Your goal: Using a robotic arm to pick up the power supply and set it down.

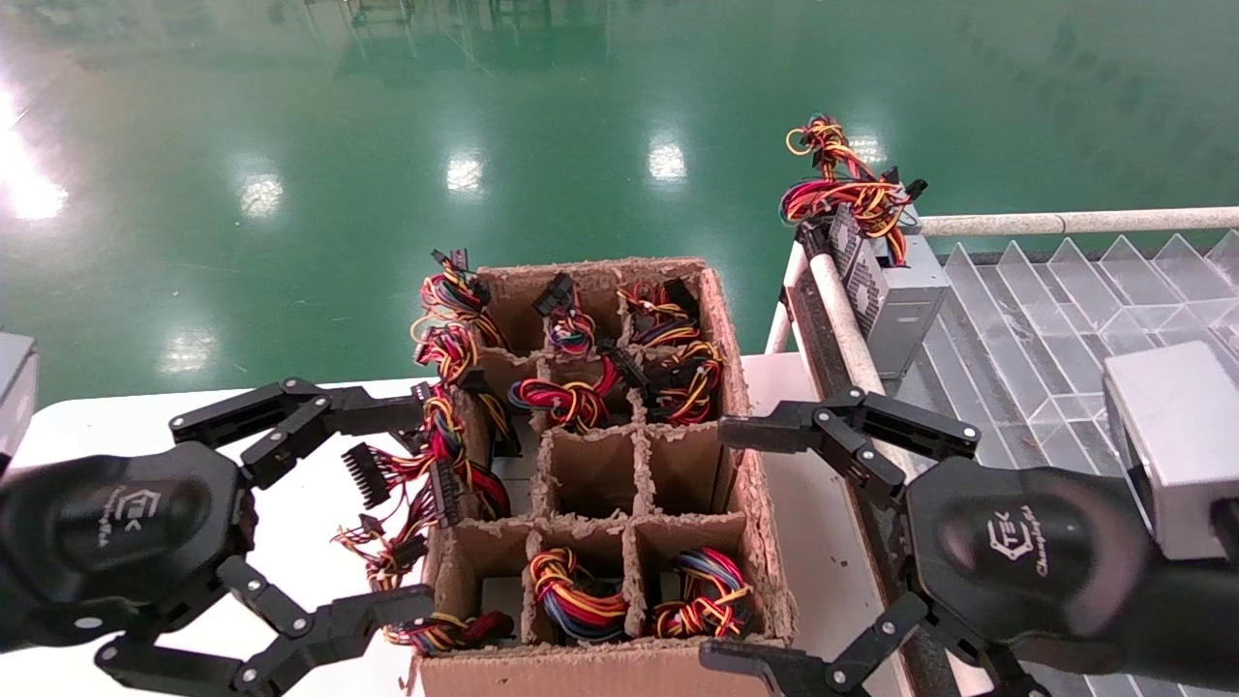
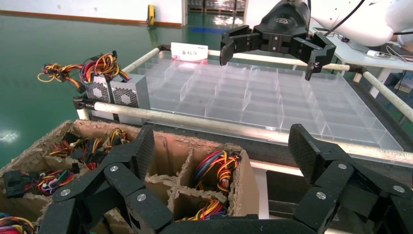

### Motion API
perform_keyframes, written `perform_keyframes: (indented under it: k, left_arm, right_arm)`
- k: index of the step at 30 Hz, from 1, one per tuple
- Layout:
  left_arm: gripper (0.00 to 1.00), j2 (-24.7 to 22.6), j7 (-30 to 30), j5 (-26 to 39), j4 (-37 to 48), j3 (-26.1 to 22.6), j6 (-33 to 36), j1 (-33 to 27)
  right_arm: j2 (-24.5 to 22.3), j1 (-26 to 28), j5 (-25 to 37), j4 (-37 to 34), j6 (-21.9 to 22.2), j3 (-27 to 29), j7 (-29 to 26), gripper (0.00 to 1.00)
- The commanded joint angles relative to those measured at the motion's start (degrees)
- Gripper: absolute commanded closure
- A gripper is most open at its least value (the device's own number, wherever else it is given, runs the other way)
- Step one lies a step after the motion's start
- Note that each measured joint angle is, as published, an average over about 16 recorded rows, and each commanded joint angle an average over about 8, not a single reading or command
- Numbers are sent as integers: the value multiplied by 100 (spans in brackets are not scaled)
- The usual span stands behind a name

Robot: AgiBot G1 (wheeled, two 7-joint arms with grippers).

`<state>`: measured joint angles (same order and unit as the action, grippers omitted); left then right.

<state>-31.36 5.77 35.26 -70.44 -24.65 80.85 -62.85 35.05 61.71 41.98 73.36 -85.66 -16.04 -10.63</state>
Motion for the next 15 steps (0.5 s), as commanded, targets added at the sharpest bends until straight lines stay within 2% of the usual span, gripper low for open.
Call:
perform_keyframes:
  k: [1,7,8,12,15]
  left_arm:
    - [20,0,0,0,0,0,0,0]
    - [95,0,0,0,0,0,0,0]
    - [100,0,0,0,0,0,0,0]
    - [100,0,0,0,0,0,0,0]
    - [100,0,0,0,0,0,0,0]
  right_arm:
    - [0,1,1,-1,0,0,1,0]
    - [5,1,7,-4,7,-3,2,0]
    - [18,5,24,-14,19,-10,7,0]
    - [181,109,259,-130,143,-118,50,0]
    - [445,292,673,-271,334,-324,63,0]
